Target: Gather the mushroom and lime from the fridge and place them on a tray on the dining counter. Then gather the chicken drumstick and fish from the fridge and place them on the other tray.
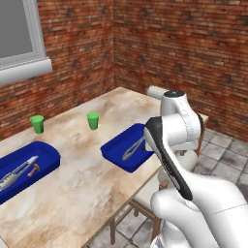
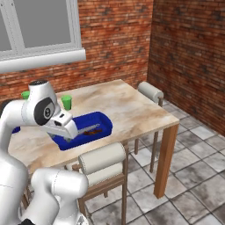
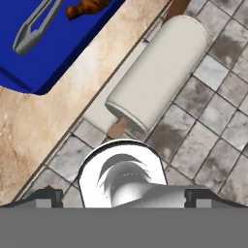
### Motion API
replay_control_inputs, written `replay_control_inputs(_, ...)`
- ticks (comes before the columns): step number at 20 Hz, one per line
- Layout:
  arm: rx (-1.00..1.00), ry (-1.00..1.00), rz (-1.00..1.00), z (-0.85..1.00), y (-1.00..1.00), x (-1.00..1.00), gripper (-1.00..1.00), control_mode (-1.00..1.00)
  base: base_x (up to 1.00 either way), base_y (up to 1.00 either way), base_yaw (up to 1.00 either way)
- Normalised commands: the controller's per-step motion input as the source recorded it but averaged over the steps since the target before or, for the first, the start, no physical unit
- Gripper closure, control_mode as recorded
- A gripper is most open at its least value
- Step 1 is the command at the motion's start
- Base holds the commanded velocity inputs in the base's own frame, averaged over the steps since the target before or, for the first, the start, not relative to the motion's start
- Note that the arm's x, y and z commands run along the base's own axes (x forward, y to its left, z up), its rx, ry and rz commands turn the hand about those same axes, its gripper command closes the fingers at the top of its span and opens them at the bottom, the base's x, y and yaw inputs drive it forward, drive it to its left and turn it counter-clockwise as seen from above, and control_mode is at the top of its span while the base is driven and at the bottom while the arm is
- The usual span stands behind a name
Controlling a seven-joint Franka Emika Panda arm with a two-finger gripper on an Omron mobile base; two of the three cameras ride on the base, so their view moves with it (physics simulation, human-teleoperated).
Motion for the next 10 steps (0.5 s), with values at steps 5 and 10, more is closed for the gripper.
replay_control_inputs(5, 0.0, 0.0, 0.0, 0.0, 0.0, 0.0, -1.0, -1.0, 0.0, 0.0, 0.0)
replay_control_inputs(10, 0.0, 0.0, 0.0, -0.01, 0.0, -0.08, -1.0, 1.0, -0.73, 0.0, 0.02)
